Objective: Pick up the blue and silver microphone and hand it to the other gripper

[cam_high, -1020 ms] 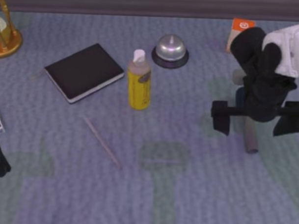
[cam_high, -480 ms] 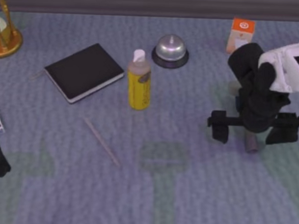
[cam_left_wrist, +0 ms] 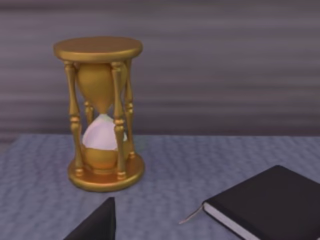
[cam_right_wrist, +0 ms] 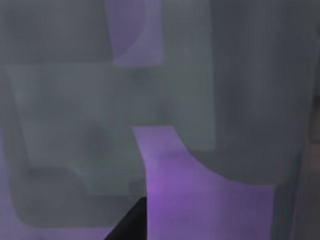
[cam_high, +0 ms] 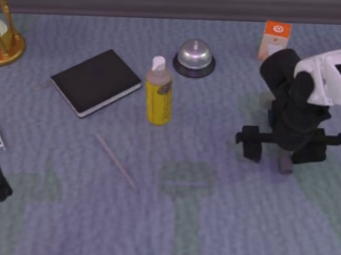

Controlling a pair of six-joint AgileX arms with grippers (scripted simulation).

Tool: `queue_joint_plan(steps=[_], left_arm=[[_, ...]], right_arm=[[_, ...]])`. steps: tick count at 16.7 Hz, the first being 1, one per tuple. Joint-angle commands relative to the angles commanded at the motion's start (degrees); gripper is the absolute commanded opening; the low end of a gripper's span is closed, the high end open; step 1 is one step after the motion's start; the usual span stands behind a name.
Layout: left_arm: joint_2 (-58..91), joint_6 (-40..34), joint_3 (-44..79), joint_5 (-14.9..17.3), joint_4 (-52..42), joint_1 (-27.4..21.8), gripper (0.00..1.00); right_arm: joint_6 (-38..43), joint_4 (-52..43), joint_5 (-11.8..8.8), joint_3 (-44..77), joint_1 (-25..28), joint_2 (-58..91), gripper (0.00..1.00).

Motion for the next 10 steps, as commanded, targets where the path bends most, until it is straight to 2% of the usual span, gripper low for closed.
queue_joint_plan(steps=[5,10], left_arm=[[0.0,0.0,0.0,0.0,0.0,0.0,1.0],[0.0,0.0,0.0,0.0,0.0,0.0,1.0]], right_arm=[[0.0,0.0,0.0,0.0,0.0,0.0,0.02],[0.0,0.0,0.0,0.0,0.0,0.0,0.0]])
